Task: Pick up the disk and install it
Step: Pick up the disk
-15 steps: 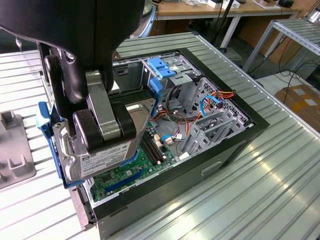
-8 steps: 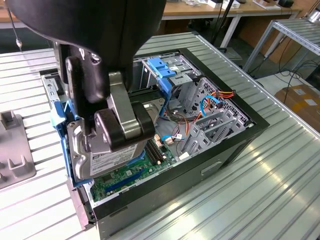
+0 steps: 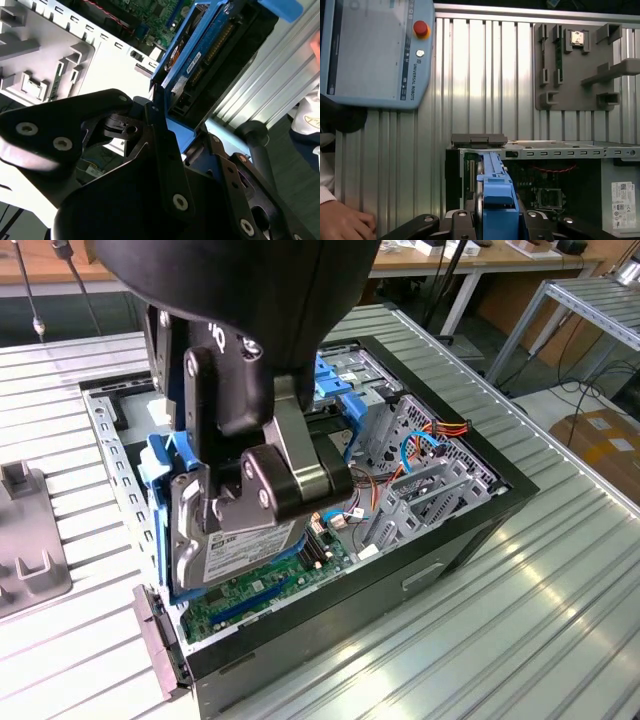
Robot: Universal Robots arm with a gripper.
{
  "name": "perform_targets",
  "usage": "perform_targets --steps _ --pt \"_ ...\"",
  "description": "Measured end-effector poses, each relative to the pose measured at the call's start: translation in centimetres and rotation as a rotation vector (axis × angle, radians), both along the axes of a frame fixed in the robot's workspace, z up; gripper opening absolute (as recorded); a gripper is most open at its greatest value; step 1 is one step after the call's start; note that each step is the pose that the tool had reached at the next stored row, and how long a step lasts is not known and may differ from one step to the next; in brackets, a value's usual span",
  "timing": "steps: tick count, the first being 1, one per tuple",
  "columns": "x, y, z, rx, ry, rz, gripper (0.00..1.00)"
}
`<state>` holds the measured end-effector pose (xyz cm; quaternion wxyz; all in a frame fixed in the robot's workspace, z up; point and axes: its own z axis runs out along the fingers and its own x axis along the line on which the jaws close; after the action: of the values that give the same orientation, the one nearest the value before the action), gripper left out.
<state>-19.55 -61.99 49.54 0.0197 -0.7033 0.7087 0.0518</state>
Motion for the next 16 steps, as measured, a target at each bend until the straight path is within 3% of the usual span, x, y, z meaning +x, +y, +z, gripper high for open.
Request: perform_targets --steps 16 --pt "2.21 0.00 -0.06 -0.0001 0.0000 0.000 0.37"
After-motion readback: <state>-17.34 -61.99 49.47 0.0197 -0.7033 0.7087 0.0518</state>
